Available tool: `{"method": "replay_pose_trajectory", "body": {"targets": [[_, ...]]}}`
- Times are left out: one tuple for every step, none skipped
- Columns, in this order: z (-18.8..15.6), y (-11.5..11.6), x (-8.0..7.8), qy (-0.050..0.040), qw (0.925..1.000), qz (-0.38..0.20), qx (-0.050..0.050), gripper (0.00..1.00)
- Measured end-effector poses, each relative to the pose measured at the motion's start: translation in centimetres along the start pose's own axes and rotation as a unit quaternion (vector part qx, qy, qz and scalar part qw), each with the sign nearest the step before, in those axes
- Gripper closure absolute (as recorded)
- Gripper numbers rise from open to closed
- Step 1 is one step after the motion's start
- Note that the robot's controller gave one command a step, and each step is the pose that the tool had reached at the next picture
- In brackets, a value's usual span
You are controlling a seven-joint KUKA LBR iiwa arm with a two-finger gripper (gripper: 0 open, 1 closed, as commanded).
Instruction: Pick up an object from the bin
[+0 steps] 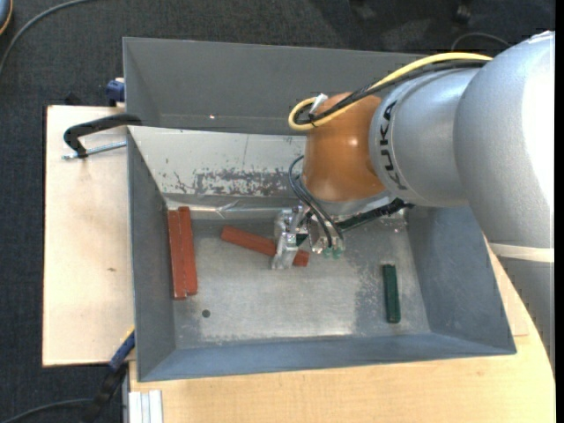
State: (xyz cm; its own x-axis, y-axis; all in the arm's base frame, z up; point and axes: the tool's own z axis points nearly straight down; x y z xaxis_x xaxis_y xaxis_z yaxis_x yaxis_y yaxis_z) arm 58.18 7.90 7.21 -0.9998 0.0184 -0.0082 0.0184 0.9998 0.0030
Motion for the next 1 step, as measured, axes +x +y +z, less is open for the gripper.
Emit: {"method": "replay_pose_trajectory", "body": {"targets": [[-13.07,2.59,-0.66,-0.0034,0.9999,0.015,-0.001,1.0]]}}
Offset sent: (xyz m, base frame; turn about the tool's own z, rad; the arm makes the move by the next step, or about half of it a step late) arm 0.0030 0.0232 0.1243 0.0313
